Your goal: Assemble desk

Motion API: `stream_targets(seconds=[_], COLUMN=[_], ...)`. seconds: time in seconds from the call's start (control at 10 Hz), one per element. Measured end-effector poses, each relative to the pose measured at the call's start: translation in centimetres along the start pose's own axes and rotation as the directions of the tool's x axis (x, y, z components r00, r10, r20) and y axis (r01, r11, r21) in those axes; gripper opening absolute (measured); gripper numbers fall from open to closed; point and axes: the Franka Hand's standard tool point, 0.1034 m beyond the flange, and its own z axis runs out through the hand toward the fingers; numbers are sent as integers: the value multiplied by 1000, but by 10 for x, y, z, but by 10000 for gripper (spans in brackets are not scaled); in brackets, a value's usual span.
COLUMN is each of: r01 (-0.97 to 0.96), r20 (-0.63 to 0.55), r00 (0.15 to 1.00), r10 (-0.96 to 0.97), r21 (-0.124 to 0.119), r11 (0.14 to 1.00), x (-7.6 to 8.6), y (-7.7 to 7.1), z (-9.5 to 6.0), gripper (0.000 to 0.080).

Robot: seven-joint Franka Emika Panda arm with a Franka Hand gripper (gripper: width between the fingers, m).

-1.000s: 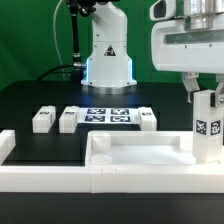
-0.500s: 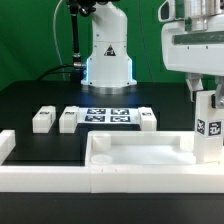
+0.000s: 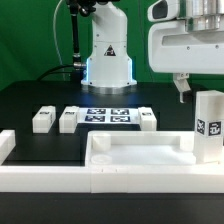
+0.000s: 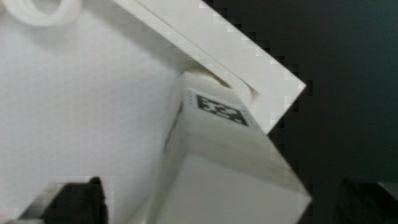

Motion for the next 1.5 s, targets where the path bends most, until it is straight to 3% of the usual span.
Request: stream_targets(seconds=[0.1, 0.2, 0.5, 1.1, 1.2, 1.4, 1.5], r01=[77, 204, 548, 853, 858, 857, 855], r20=[0, -6, -18, 10, 10, 10, 10], r00=[997, 979, 835, 520, 511, 513, 517], r10=[-77, -204, -550, -854, -859, -858, -856], r21=[0, -17, -60, -66, -65, -65, -65], r11=[997, 979, 834, 518, 510, 512, 515], x=[0, 0, -3, -6, -7, -7, -7], y=[0, 0, -5, -5, -5, -5, -5], z=[0, 0, -1, 1, 1, 1, 1], gripper=[649, 649, 649, 637, 637, 283, 283])
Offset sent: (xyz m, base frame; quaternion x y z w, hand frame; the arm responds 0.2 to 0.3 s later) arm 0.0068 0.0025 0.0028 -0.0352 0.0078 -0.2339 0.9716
